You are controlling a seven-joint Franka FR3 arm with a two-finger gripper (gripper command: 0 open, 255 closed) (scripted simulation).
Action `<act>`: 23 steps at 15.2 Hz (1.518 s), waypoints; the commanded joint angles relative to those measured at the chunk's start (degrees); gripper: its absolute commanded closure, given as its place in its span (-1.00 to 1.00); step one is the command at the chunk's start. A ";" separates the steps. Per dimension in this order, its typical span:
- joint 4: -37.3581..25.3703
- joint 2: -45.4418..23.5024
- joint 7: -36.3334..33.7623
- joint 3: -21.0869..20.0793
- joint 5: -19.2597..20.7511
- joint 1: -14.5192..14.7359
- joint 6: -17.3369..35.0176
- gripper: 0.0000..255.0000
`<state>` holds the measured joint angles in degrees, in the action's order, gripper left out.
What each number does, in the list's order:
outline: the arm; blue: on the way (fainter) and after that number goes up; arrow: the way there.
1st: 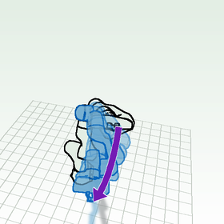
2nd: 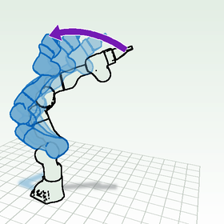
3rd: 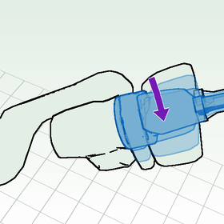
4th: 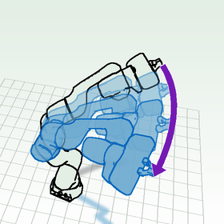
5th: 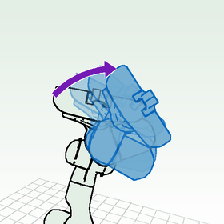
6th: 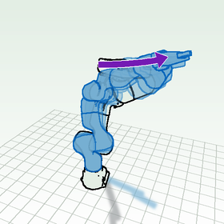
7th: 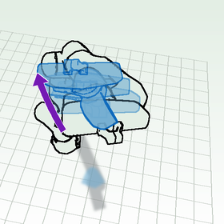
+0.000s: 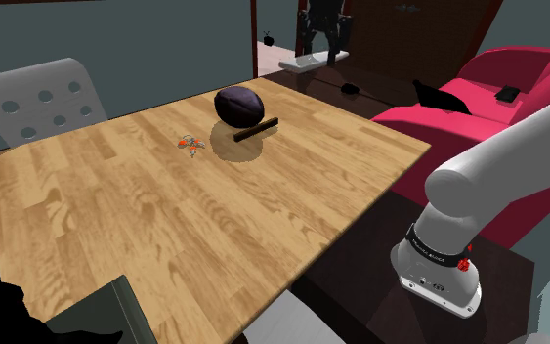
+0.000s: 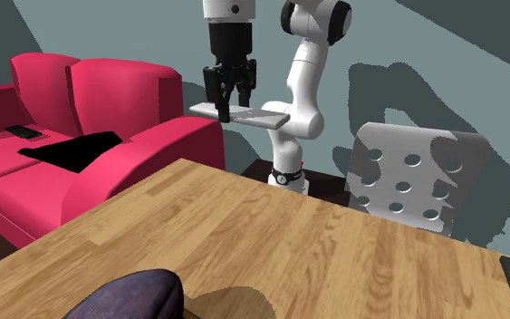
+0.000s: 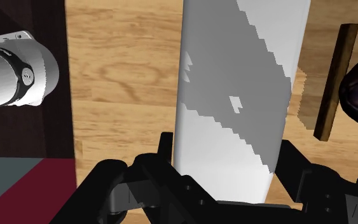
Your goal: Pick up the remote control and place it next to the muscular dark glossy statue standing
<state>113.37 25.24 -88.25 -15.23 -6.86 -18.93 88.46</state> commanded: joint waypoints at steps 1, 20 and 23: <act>-1.79 -0.36 -0.09 0.06 0.11 -0.06 -1.44 1.00; -23.77 -7.44 -1.70 -0.19 1.51 -0.67 -16.45 1.00; -23.48 -6.17 -4.25 -1.73 0.62 0.17 -17.21 1.00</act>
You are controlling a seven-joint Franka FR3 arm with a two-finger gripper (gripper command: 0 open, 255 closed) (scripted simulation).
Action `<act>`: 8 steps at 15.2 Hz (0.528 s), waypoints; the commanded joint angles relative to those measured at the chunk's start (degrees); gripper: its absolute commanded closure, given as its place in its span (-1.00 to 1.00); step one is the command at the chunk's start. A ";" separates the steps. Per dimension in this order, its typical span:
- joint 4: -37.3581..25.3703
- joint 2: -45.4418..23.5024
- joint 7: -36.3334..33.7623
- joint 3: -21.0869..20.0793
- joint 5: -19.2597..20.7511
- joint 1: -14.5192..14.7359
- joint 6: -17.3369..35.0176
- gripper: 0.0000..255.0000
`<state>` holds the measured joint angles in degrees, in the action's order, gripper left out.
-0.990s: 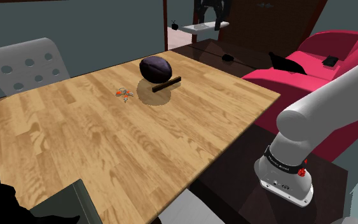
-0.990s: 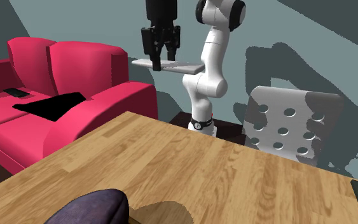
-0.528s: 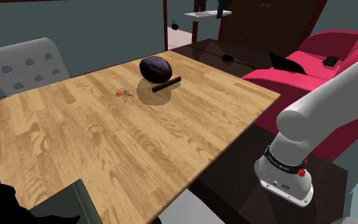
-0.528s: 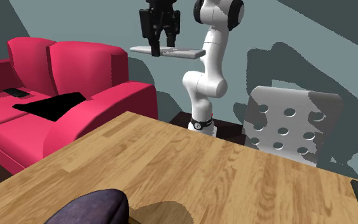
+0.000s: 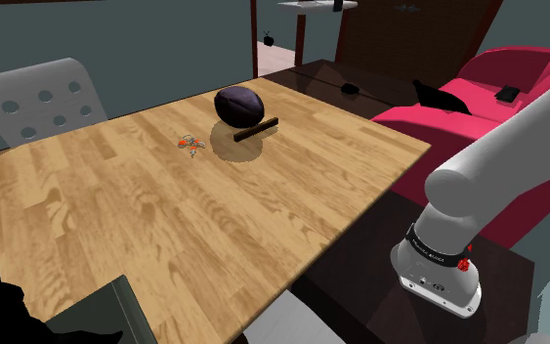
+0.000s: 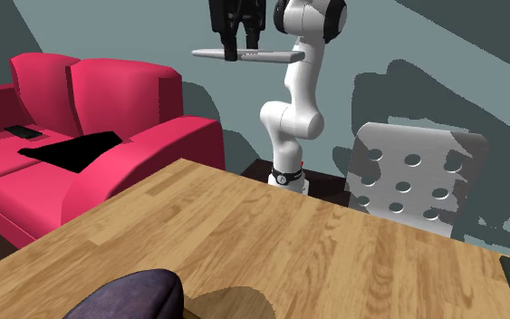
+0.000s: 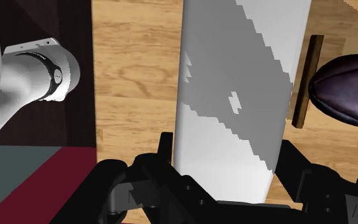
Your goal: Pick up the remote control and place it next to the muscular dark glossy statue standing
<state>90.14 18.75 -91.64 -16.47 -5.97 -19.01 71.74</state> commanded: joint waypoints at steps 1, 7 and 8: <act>0.27 1.06 -2.12 -1.26 -0.77 0.68 -0.59 1.00; 1.88 4.28 -10.09 -6.42 -3.85 3.05 -1.22 1.00; 1.91 4.61 -11.49 -7.38 -4.37 3.40 -1.33 1.00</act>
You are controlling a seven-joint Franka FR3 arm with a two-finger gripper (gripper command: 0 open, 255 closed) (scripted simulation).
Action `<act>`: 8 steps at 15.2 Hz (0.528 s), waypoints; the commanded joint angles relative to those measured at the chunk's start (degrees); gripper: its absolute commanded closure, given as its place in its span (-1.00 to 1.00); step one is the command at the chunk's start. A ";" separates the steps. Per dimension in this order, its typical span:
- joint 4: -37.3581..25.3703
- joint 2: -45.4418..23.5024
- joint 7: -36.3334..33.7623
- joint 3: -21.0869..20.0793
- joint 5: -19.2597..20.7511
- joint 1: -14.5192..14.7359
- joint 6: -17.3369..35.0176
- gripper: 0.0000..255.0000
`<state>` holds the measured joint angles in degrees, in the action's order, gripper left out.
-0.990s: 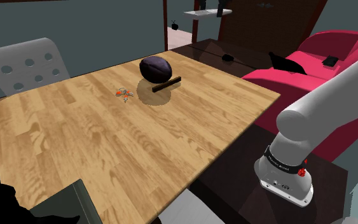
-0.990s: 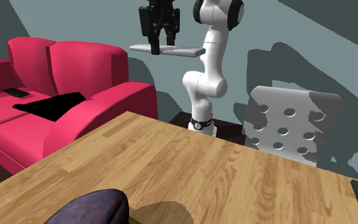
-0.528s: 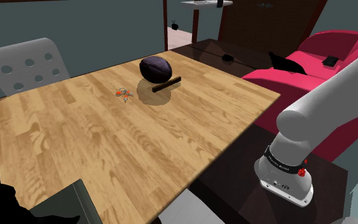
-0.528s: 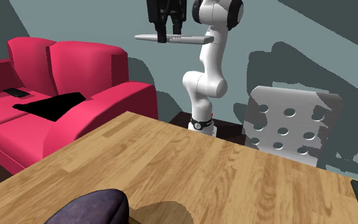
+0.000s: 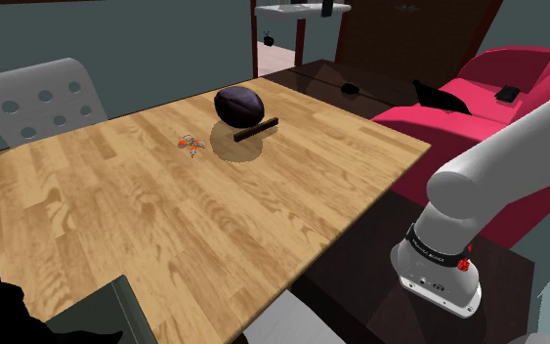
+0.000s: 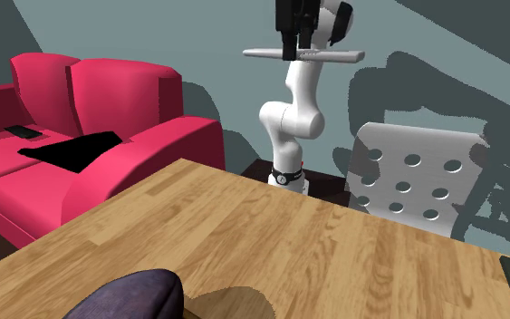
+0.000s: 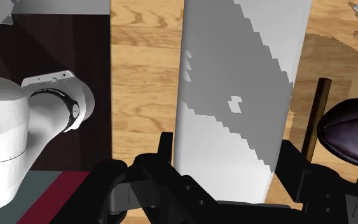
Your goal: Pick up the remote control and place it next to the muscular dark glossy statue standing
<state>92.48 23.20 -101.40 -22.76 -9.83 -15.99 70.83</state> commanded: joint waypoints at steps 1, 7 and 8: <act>-0.48 0.43 -3.15 -2.07 -1.02 0.73 -0.52 1.00; -2.11 0.69 -12.16 -8.59 -3.74 2.54 -0.94 1.00; -2.61 0.50 -13.75 -9.83 -4.11 2.77 -0.98 1.00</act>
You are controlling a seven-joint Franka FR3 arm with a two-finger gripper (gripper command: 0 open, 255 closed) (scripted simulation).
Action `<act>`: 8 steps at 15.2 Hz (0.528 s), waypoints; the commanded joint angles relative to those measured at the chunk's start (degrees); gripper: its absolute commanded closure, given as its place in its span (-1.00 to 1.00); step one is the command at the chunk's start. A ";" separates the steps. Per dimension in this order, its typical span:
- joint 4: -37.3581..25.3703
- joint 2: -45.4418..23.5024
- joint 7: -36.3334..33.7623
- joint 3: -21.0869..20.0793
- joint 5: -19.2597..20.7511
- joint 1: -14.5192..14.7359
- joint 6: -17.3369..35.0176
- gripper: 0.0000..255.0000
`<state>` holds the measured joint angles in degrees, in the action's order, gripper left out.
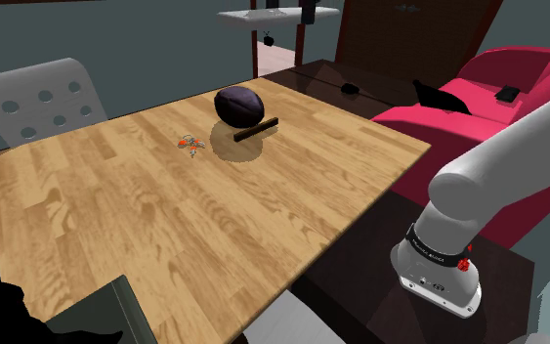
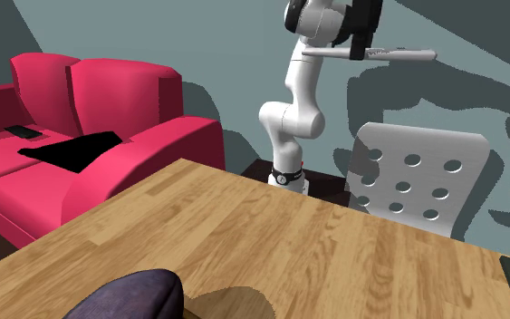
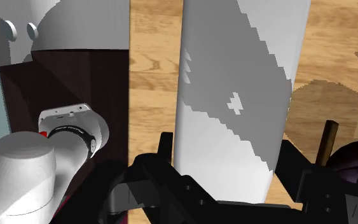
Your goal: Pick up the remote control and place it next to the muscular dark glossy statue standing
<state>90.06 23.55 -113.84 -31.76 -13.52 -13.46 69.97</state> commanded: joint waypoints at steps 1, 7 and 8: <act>-0.76 -0.13 -2.94 -2.10 -0.75 0.47 -0.13 1.00; -5.72 -3.62 -13.52 -11.19 -1.46 1.21 0.00 1.00; -6.82 -4.58 -15.47 -13.06 -1.26 1.23 0.06 1.00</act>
<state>84.41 19.75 -126.79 -42.79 -14.70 -12.38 70.09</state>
